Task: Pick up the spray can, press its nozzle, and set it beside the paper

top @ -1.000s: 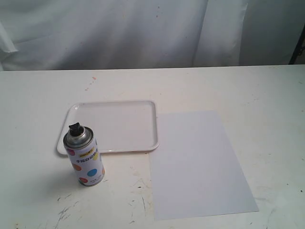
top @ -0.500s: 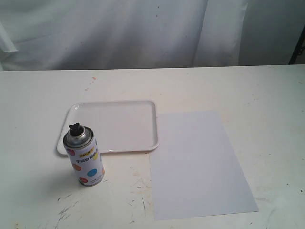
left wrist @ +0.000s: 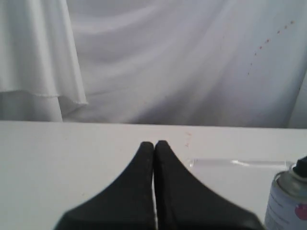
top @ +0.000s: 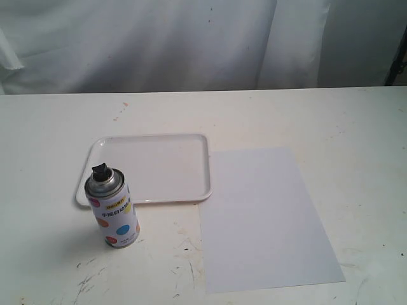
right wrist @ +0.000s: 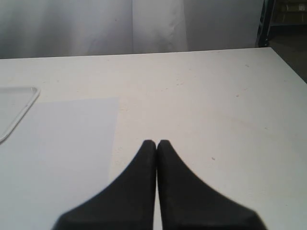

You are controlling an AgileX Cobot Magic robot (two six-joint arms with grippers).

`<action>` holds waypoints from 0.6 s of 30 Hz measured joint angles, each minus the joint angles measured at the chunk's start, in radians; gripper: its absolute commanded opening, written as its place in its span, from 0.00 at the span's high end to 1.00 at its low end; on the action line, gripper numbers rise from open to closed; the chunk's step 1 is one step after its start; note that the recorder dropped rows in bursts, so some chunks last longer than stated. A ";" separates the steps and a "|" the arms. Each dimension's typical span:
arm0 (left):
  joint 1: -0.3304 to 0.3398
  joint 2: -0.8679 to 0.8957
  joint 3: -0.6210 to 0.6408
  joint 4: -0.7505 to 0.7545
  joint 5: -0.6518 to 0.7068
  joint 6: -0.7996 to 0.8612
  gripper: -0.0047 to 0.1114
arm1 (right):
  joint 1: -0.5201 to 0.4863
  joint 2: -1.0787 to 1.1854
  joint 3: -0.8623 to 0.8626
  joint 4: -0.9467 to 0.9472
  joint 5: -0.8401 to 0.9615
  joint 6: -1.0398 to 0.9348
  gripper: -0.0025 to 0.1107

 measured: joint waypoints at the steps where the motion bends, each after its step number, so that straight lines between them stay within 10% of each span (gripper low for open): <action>1: 0.000 0.000 0.000 0.000 -0.023 0.000 0.96 | 0.000 0.000 0.000 0.000 0.000 0.000 0.98; 18: 0.000 0.000 -0.026 0.014 -0.243 -0.015 0.96 | 0.000 0.000 0.000 0.000 0.000 0.000 0.98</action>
